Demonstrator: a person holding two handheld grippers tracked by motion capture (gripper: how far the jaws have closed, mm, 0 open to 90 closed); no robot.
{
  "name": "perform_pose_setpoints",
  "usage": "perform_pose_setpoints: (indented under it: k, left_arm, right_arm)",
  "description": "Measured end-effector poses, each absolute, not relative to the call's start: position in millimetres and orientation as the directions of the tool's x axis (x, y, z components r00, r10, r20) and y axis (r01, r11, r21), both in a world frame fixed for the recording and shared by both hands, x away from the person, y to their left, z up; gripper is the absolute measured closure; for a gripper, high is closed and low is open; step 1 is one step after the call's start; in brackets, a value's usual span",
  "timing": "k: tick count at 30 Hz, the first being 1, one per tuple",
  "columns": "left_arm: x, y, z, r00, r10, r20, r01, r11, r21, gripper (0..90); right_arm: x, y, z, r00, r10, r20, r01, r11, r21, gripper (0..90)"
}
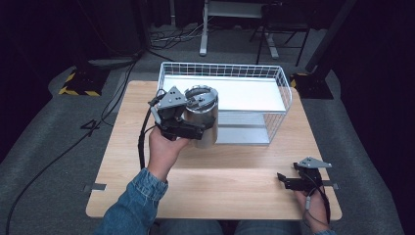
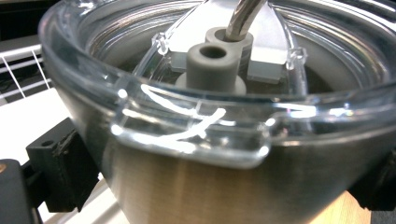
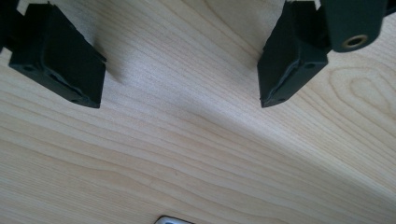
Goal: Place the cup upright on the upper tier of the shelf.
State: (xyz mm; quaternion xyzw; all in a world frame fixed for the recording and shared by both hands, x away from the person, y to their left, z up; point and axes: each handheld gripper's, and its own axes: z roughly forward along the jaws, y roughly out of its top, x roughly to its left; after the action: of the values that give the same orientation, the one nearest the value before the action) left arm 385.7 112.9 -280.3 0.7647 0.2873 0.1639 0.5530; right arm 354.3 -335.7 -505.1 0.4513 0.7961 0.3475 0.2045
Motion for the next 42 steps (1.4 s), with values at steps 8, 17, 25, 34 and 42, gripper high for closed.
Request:
perform_pose_setpoints:
  k: [8,17,25,34,42]
  left_arm:
    - [396.9,109.7,-258.4,0.778,0.625,-0.061,0.245,-0.213,0.946,3.7]
    - [417.4,102.6,-234.1,0.769,0.637,-0.06,0.238,-0.198,0.951,3.7]
    - [436.7,93.4,-220.4,0.765,0.641,-0.065,0.234,-0.182,0.955,3.7]
    - [461.7,84.3,-215.0,0.743,0.664,-0.08,0.244,-0.157,0.957,3.7]
    - [483.4,75.2,-212.0,0.733,0.677,-0.066,0.226,-0.151,0.962,3.7]
  right_arm:
    - [354.2,-335.7,-505.0,-0.512,0.859,-0.02,0.571,0.357,0.739,15.7]
    - [353.6,-335.1,-505.0,-0.51,0.86,-0.025,0.568,0.359,0.74,15.8]
    - [353.6,-334.6,-505.1,-0.51,0.86,-0.027,0.566,0.359,0.742,15.9]
    - [353.5,-334.6,-505.1,-0.511,0.859,-0.029,0.564,0.361,0.742,16.1]
    - [353.4,-334.4,-505.1,-0.512,0.859,-0.027,0.563,0.359,0.744,16.4]
